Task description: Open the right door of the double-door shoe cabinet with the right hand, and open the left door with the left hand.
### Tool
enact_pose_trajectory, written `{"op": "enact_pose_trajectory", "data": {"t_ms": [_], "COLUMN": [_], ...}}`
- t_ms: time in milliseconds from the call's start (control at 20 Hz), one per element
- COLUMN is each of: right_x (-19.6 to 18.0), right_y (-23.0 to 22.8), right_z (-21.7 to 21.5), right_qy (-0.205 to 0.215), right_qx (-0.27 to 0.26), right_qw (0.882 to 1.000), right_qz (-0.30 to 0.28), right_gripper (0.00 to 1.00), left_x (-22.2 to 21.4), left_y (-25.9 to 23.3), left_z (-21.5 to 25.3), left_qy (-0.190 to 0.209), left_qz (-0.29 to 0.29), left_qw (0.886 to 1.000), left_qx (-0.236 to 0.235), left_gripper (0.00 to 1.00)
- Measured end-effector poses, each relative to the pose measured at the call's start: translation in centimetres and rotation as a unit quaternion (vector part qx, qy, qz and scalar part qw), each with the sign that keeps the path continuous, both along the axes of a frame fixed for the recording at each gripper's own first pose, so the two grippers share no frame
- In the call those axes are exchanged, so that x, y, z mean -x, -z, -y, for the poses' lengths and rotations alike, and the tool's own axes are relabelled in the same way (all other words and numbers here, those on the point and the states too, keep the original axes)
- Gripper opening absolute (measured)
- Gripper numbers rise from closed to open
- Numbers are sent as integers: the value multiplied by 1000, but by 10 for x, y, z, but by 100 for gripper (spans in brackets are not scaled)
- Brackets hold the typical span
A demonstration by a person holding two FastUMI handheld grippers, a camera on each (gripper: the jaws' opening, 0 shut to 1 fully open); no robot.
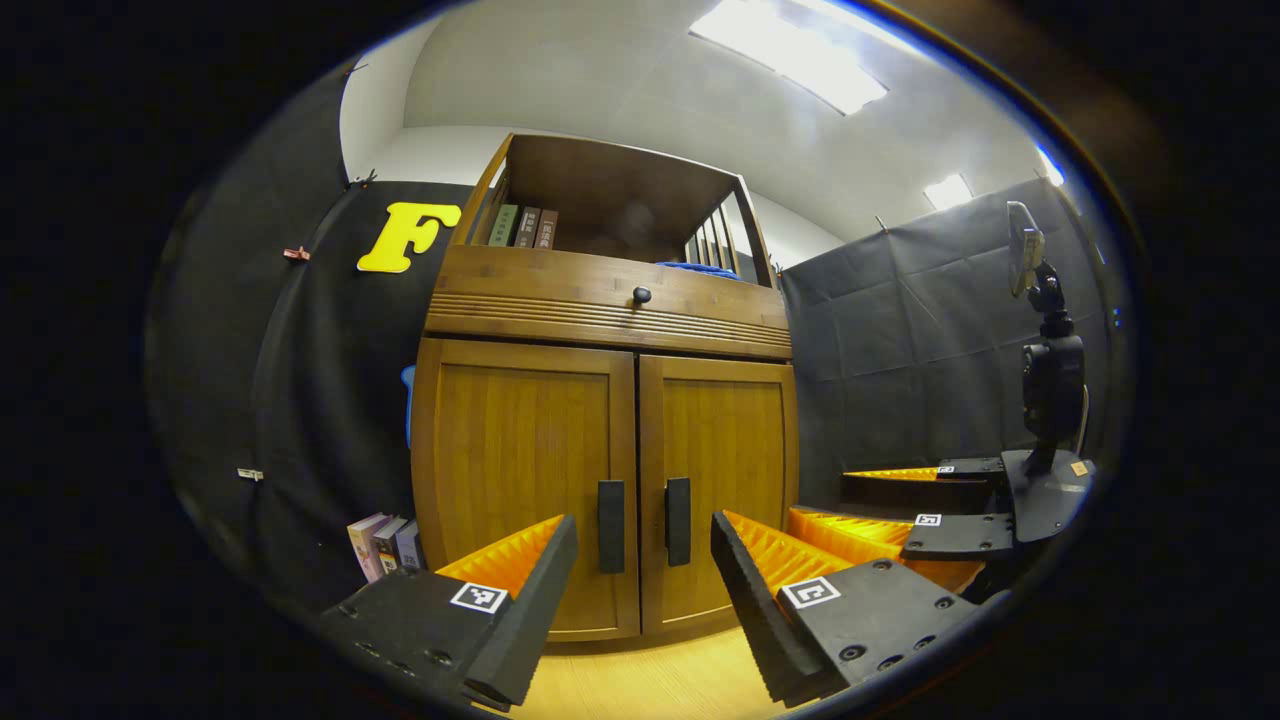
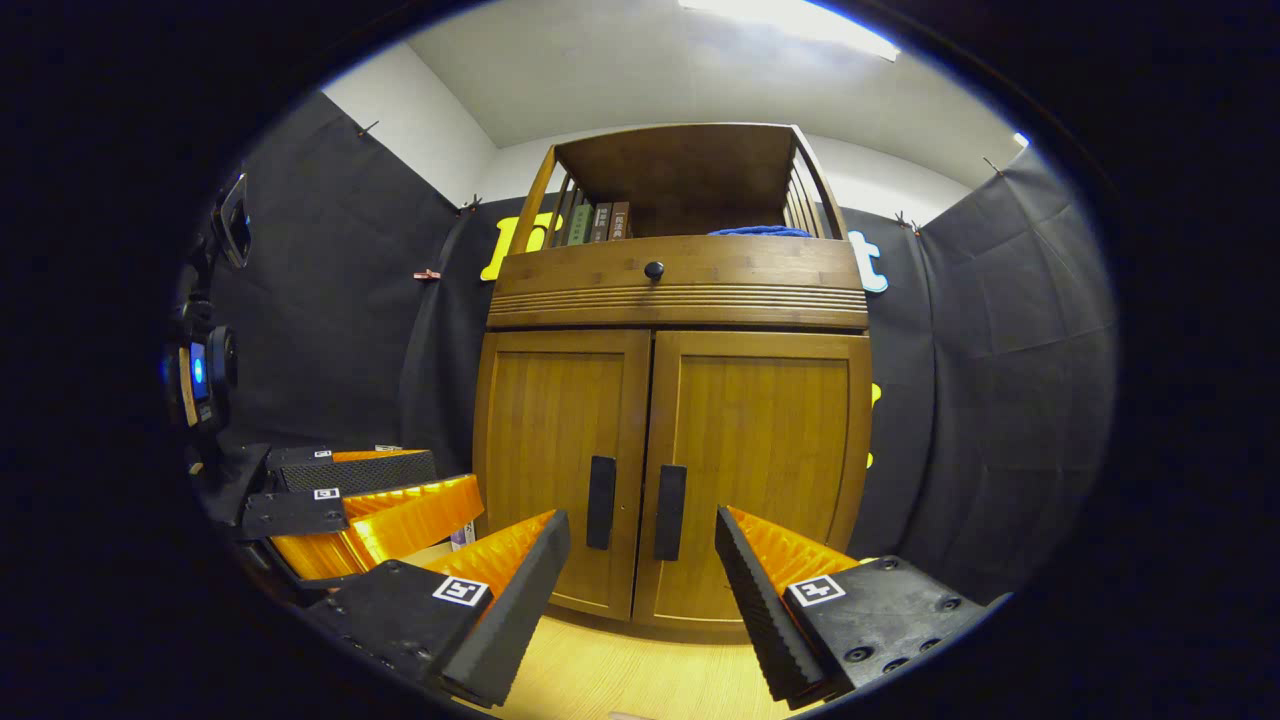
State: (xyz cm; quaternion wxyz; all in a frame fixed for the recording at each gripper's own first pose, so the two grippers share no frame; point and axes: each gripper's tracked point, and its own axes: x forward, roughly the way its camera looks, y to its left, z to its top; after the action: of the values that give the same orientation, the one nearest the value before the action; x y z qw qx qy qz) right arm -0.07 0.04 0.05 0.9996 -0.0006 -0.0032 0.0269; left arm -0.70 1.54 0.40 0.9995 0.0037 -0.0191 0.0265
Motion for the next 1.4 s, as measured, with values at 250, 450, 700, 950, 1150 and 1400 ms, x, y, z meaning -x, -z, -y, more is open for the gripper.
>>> {"op": "enact_pose_trajectory", "data": {"t_ms": [250, 450, 700, 950, 1150, 1400], "right_x": [-17, -39, -76, -120, -149, -175], "right_y": [13, 24, 34, 46, 63, 80], "right_z": [-14, -22, -19, -12, 3, 15], "right_qy": [-15, -18, 4, 33, 59, 81], "right_qx": [7, 7, -6, -1, 4, -8], "right_qw": [1000, 999, 999, 999, 998, 996], "right_qz": [-15, -30, -38, -33, -31, -38], "right_gripper": [96, 96, 96, 96, 96, 96], "left_x": [5, 9, 11, 8, 4, 4], "left_y": [-1, 1, 3, 12, 21, 23], "left_z": [-9, -20, -36, -47, -52, -57], "left_qy": [-6, -9, -7, 7, 22, 29], "left_qz": [5, 4, 3, 2, -3, 1], "left_qw": [1000, 1000, 1000, 1000, 1000, 1000], "left_qx": [1, 2, -10, 0, 0, -6], "left_gripper": [84, 84, 84, 84, 84, 84]}}
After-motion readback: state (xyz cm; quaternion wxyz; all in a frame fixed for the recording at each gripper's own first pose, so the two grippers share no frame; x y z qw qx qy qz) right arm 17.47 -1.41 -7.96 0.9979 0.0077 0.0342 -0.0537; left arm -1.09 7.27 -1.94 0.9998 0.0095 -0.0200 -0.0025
